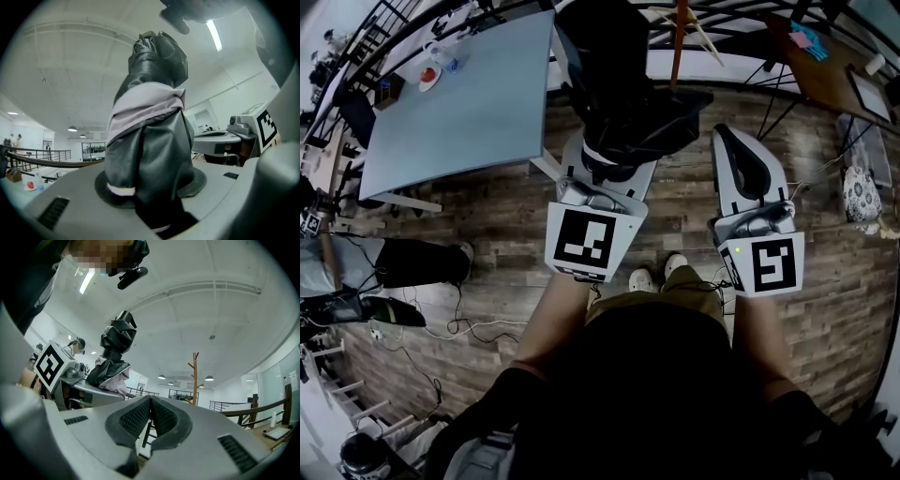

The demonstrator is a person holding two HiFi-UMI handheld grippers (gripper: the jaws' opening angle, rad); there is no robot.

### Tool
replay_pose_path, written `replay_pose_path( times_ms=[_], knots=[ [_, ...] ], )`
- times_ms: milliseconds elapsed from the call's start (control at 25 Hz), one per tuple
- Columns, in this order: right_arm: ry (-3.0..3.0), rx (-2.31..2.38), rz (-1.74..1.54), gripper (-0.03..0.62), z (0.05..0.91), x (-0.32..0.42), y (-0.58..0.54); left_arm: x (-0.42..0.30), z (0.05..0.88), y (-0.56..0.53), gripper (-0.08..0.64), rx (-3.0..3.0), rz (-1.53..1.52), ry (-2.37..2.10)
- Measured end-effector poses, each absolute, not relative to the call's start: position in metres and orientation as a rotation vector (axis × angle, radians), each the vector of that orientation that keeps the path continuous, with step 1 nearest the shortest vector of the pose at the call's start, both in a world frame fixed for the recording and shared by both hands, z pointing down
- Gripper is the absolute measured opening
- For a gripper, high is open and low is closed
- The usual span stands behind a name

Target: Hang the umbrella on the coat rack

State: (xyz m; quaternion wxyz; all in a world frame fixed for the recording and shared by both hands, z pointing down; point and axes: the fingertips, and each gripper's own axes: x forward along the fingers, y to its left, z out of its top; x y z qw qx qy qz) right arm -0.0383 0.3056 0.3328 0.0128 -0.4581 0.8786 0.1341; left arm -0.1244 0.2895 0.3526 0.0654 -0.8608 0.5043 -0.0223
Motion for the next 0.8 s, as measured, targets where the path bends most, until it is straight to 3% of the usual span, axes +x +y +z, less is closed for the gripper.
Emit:
replay_pose_path(
  times_ms=[800],
  knots=[
    [2.681, -1.413, 0.463, 0.031, 0.337, -0.007, 0.187, -0.099, 0.366, 0.169, 0.198, -2.576, -0.115, 1.508]
  ],
)
